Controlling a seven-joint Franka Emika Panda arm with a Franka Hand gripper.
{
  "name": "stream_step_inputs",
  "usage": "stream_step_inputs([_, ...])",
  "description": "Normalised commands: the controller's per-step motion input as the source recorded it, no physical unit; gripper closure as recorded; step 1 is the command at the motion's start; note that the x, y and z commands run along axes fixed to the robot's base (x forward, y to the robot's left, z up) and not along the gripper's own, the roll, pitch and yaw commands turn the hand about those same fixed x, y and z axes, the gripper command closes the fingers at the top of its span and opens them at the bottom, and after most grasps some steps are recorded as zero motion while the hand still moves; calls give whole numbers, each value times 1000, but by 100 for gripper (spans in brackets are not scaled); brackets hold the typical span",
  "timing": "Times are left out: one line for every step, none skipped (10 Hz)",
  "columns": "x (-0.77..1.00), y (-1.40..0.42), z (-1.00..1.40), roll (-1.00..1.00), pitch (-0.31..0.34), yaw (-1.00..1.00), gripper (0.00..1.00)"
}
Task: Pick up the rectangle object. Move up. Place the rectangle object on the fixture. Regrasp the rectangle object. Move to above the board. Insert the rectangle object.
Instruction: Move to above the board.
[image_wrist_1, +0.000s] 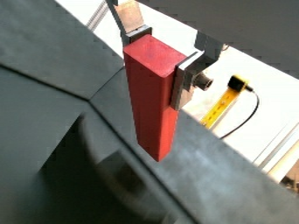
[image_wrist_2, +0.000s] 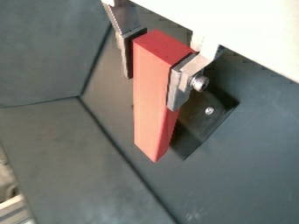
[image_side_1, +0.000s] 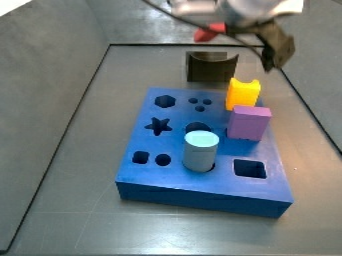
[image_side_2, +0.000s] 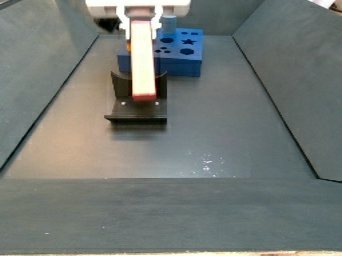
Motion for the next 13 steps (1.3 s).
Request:
stream_step_inputs([-222,138,1000,120,-158,-179,100])
stream_step_inputs([-215,134,1000,82,-110,-212,100])
stream_step_inputs([-208,132,1000,55,-72,-229,100])
stream_step_inputs([-198,130,1000,30,-35,-231,100])
stream_step_inputs([-192,131,1000,13,1,-220,100])
stream_step_inputs([-185,127,1000,-6,44,-190,100])
stream_step_inputs([-180,121,1000,-18,76,-163,100])
stream_step_inputs([-168,112,1000,-31,107,-127,100])
stream_step_inputs([-145,92,914,-42,139,-93,100])
stream_step_inputs([-78,38,588,-48,180,-30,100])
stream_step_inputs([-55,21,463,-46,194,-4,100])
stream_step_inputs([-32,4,274,-41,208,36,100])
stream_step_inputs([-3,-4,61,-25,209,85,100])
